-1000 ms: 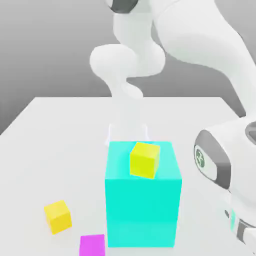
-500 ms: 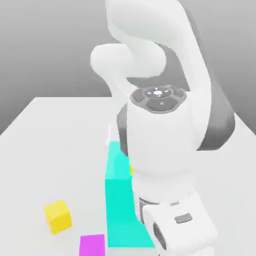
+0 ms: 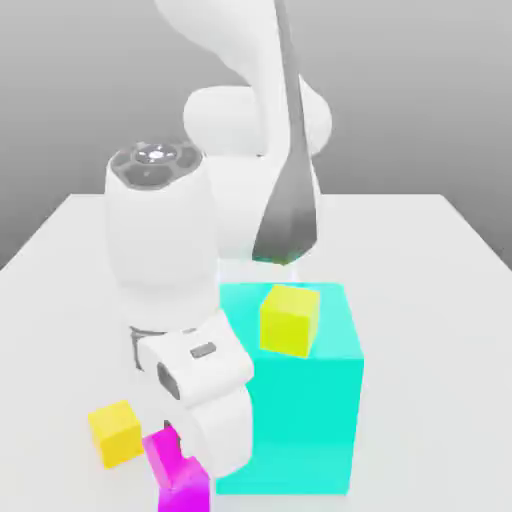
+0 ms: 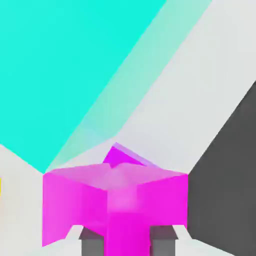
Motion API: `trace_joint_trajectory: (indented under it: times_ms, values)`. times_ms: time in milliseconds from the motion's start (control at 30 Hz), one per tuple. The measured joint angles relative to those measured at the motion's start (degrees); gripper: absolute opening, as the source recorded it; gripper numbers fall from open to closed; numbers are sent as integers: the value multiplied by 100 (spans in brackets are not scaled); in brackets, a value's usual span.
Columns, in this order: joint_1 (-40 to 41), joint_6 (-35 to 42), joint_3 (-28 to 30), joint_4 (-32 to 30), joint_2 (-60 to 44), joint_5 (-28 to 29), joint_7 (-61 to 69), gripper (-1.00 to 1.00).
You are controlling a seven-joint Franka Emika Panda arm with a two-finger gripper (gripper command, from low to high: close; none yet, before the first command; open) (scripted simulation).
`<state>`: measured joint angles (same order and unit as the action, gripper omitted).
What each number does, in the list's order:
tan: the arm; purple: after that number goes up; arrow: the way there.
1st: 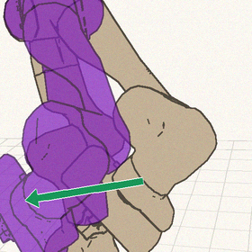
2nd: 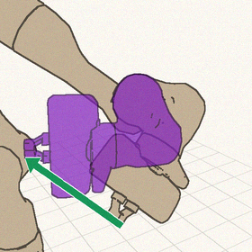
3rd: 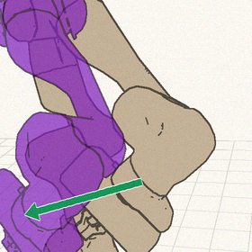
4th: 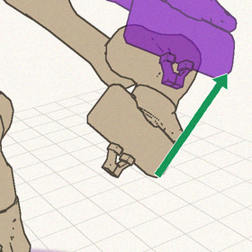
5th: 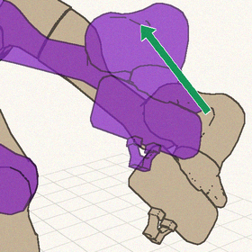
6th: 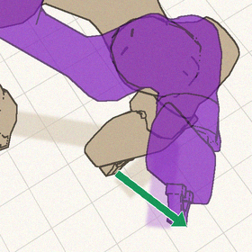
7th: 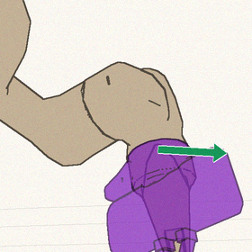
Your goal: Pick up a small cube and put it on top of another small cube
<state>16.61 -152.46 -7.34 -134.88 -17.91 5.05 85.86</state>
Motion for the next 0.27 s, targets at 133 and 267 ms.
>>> trace_joint_trajectory:
  times_ms: [133,267]
  values:
    - [1,0,0,0,0,0,0,100]
    - [16,118,-17,-9,140,-55,46,100]
